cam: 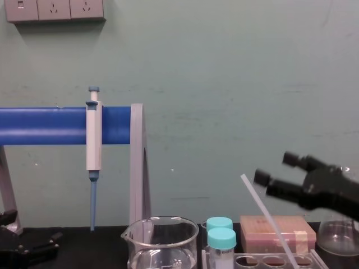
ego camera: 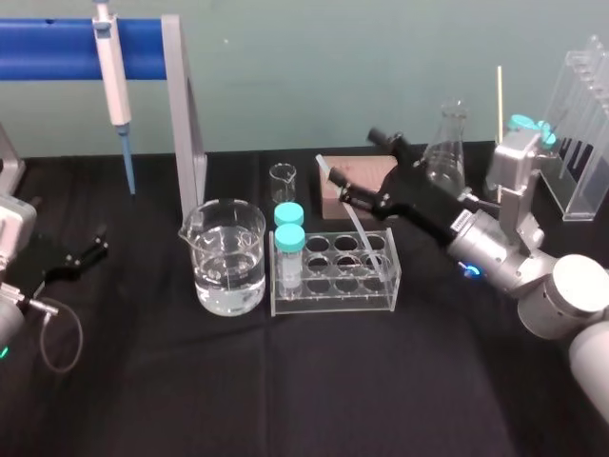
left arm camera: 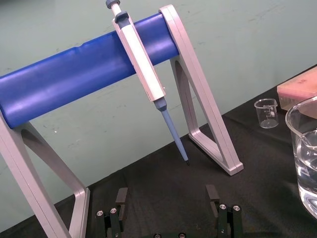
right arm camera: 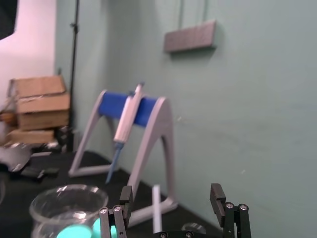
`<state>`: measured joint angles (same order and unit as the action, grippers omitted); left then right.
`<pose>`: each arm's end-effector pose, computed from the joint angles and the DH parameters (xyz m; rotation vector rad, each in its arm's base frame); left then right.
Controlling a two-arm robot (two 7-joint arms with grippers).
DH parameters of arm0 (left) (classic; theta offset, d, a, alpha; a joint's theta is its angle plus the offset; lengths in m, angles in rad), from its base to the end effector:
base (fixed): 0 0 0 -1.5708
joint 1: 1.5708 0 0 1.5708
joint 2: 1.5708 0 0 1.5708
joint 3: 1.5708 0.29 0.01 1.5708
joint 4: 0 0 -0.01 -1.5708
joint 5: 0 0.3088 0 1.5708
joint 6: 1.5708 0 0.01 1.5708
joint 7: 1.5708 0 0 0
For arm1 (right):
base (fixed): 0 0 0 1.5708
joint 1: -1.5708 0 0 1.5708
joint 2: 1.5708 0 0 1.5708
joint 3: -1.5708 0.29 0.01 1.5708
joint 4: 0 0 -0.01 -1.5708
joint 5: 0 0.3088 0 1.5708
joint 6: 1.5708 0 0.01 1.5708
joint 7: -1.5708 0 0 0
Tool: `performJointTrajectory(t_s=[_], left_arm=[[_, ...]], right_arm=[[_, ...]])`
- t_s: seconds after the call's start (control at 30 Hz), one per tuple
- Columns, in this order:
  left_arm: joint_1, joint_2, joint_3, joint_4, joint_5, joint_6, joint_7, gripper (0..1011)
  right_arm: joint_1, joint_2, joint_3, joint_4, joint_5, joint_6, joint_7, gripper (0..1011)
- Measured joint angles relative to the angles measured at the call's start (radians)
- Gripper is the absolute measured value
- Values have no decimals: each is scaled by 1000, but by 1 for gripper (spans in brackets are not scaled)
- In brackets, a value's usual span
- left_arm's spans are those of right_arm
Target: Pick up the stirring rod with one hand, then place it down.
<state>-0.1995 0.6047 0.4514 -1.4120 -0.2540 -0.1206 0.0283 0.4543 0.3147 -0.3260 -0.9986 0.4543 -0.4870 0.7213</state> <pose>0.3581 0.0827 -0.3023 0.3044 -0.2850 1.2480 0.4402 -0.0629 -0.3086 0.1645 -0.2588 -0.7637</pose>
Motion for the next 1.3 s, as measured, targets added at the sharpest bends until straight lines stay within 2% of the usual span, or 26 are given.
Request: performJointTrajectory(t_s=[0.03,0.13,0.3,0.33,0.4,0.53,0.77,0.87,1.0,1.3], left_arm=[[0,0,0,0,0,0,0,1000],[0,0,0,0,0,0,0,1000],[0,0,0,0,0,0,0,1000],[0,0,0,0,0,0,0,1000],[0,0,0,0,0,0,0,1000],[0,0,0,0,0,0,0,1000],[0,0,0,0,0,0,0,1000],[0,0,0,0,0,0,0,1000],[0,0,0,0,0,0,0,1000],[0,0,0,0,0,0,0,1000]], right_arm=[[0,0,0,0,0,0,0,1003],[-53,4,37,-91,-17,7,-95,1003],[-112,0,86,-181,-50,47,-224,1003],[-128,-3,100,-203,-63,68,-266,1003],[-140,-7,112,-217,-70,90,-298,1003],[-170,-18,145,-256,-81,183,-382,1003],[-192,-21,156,-280,-111,318,-441,1003],[-198,-21,159,-282,-126,352,-454,1003],[-202,-22,162,-284,-143,380,-461,1003],[-199,-25,164,-280,-158,386,-453,1003]])
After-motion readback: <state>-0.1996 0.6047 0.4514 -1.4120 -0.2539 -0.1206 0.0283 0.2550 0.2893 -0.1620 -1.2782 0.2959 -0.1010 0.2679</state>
